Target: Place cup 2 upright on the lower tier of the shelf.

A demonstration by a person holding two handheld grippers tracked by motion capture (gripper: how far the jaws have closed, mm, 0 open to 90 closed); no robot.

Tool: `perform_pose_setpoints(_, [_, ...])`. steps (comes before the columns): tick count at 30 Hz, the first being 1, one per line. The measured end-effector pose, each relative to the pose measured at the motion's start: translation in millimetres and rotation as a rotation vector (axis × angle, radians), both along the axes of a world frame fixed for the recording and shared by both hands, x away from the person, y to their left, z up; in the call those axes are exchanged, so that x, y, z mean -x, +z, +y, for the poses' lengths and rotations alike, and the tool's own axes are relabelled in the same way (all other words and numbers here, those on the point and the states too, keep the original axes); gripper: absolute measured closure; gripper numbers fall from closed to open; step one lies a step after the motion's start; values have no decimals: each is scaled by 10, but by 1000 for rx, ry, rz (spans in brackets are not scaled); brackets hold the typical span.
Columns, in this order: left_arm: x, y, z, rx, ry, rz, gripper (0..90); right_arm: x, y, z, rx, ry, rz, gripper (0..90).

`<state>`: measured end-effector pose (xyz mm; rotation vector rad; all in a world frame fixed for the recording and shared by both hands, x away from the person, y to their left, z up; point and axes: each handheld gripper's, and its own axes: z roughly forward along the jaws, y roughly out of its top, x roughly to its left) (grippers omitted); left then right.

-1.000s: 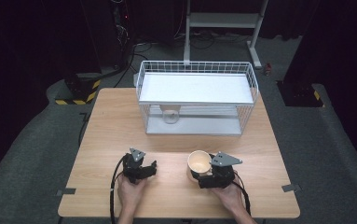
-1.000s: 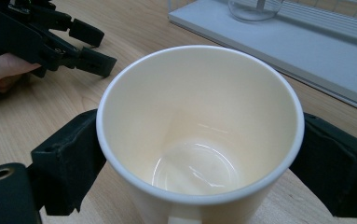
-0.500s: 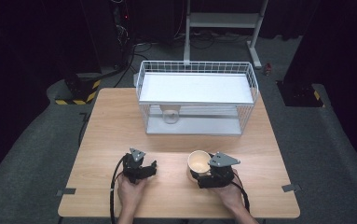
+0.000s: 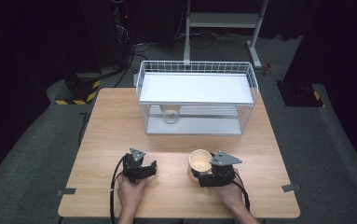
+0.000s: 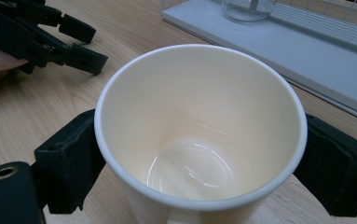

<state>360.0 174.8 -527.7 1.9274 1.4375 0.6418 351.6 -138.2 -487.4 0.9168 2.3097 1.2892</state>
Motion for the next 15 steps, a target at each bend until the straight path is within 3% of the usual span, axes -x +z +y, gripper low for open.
perform_pose_setpoints(15, [0,0,0,0,-1,0,212,-79,136,-101,-14,-23,-16,102])
